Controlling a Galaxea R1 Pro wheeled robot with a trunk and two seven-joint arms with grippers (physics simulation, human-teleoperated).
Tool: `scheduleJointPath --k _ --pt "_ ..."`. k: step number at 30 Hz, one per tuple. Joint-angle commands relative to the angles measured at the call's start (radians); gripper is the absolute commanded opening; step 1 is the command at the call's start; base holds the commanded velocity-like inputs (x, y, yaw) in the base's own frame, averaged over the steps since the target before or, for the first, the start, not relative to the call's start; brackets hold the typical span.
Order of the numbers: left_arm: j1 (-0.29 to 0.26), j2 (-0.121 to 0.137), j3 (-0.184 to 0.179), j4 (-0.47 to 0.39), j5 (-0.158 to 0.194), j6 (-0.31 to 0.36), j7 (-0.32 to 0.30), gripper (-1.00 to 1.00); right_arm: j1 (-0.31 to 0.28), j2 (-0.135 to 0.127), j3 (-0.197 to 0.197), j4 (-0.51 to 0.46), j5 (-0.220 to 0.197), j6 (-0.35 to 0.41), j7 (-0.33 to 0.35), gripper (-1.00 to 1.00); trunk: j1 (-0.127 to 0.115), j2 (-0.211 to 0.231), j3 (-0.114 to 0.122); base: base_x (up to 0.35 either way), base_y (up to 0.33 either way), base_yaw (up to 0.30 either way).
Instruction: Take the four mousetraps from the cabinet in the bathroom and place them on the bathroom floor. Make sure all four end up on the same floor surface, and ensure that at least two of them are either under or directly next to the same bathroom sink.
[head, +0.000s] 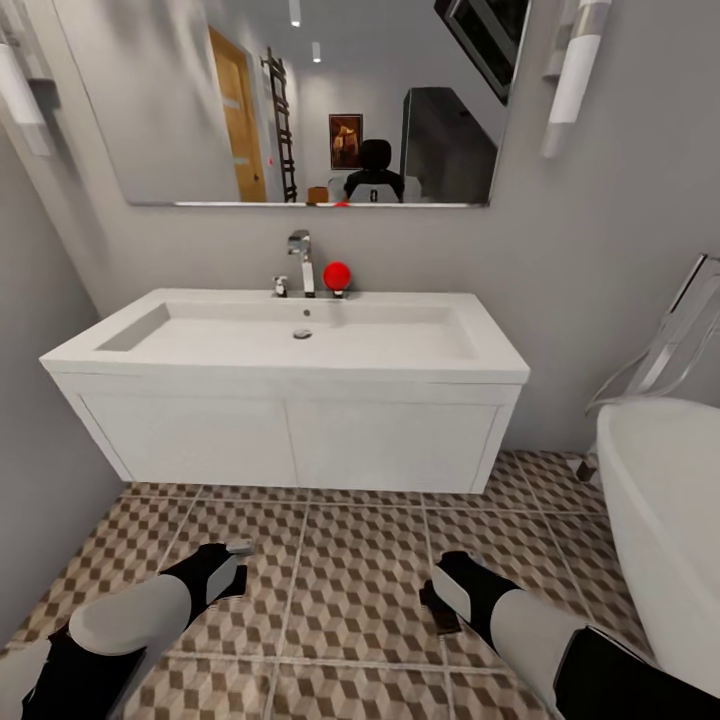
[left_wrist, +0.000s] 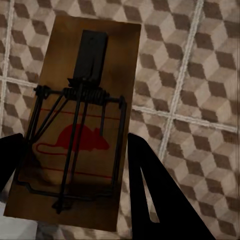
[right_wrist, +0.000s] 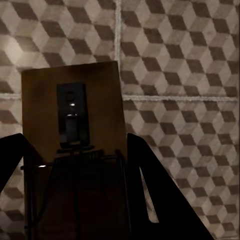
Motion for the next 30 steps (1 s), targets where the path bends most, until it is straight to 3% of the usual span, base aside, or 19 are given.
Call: scheduleJointPath --k 1,13,25,28,30 --pt "-0.001 0.001 -0.009 -0.001 0.007 0.004 0.003 -1.00 -0.001 -0.001 0.008 -0.001 -0.013 0.002 -0.006 -1.00 0.000 0.000 -0.001 0.332 0.000 0.000" --pt "0.000 0.000 -0.005 0.000 0.008 0.004 -0.009 -1.00 0.005 -0.002 0.010 -0.003 -0.012 0.001 -0.005 -1.00 0.000 0.000 -0.001 0.075 0.000 0.000" --pt "0.000 0.002 -0.003 0.000 0.008 0.004 -0.010 -1.00 0.005 -0.003 0.010 -0.003 -0.012 0.000 -0.004 -1.00 0.046 -0.084 -0.038 0.000 0.000 0.000" --pt "0.000 0.000 -0.003 -0.001 0.008 0.004 -0.010 -1.00 0.008 -0.003 0.010 -0.003 -0.013 -0.066 0.003 -1.00 0.058 -0.105 -0.048 0.000 0.000 0.000" --pt "0.000 0.000 -0.003 -0.001 0.008 0.005 -0.010 -1.00 0.010 -0.004 0.010 -0.002 -0.014 -0.127 0.041 -1.00 0.066 -0.119 -0.054 0.000 0.000 0.000"
